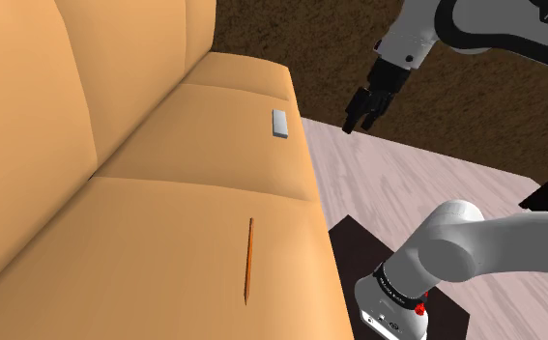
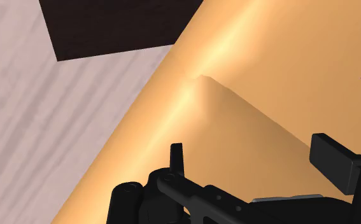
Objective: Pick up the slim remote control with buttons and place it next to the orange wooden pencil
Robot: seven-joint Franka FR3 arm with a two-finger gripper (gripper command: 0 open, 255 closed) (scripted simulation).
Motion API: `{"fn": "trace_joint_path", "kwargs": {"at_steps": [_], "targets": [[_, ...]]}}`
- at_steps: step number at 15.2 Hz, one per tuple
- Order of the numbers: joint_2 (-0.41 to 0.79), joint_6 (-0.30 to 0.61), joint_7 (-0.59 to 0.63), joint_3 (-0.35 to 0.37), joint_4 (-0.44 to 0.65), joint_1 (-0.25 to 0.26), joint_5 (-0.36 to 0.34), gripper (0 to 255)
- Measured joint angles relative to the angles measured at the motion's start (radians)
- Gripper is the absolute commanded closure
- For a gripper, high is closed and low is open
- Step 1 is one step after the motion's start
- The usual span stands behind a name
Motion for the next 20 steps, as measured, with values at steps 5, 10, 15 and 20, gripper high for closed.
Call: {"fn": "trace_joint_path", "kwargs": {"at_steps": [5, 10, 15, 20], "targets": [[0.103, 0.074, 0.032, 0.009, 0.025, -0.021, -0.004, 0], [0.287, 0.175, 0.073, 0.007, 0.102, -0.060, -0.024, 0], [0.465, 0.257, 0.120, 0.001, 0.192, -0.094, -0.046, 0], [0.652, 0.308, 0.169, -0.010, 0.321, -0.123, -0.068, 0]]}}
